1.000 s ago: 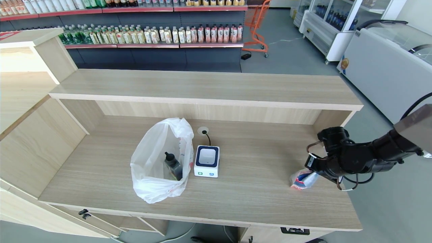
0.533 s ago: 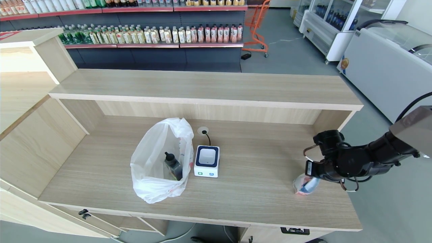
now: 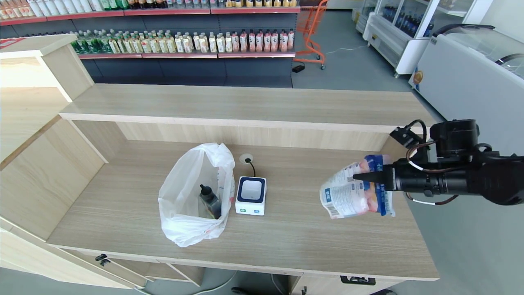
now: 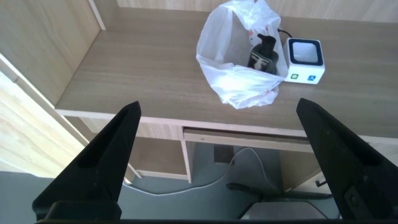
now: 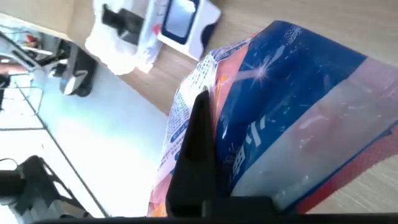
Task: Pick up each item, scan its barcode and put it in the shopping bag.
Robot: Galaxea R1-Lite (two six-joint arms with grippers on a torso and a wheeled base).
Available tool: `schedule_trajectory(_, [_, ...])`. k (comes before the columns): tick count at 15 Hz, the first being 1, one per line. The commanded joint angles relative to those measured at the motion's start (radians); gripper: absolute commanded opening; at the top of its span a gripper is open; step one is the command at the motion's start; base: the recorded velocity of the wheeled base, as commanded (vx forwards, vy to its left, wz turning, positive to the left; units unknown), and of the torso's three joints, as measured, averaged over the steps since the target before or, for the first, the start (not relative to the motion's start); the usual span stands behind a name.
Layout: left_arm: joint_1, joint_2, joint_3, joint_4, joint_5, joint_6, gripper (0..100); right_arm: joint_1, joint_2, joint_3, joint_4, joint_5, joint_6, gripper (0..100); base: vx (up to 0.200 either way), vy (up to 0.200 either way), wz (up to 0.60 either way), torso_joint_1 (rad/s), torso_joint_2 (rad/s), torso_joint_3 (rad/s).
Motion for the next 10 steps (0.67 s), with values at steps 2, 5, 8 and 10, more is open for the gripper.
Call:
schedule_trajectory(2, [0.000, 0.001, 0.000, 0.000, 0.000, 0.000, 100, 0.039, -0.098, 0.020, -0.111, 0.267, -0.013, 0, 0.000, 0.000, 0.00, 0.000, 0.00, 0.000])
schedule_trajectory(5, [0.000, 0.001, 0.000, 0.000, 0.000, 0.000, 100, 0.147, -0.163, 0.069, -0.107, 0.284, 0.009, 0, 0.000, 0.000, 0.00, 0.000, 0.00, 0.000])
schedule_trajectory(8, [0.000, 0.001, 0.000, 0.000, 0.000, 0.000, 100, 0.237, -0.251, 0.177, -0.110, 0.298, 0.027, 0, 0.000, 0.000, 0.00, 0.000, 0.00, 0.000])
schedule_trajectory(10, [0.000, 0.000, 0.000, 0.000, 0.000, 0.000, 100, 0.250, -0.260, 0.173, -0.108, 0.301, 0.039, 0, 0.000, 0.000, 0.00, 0.000, 0.00, 0.000])
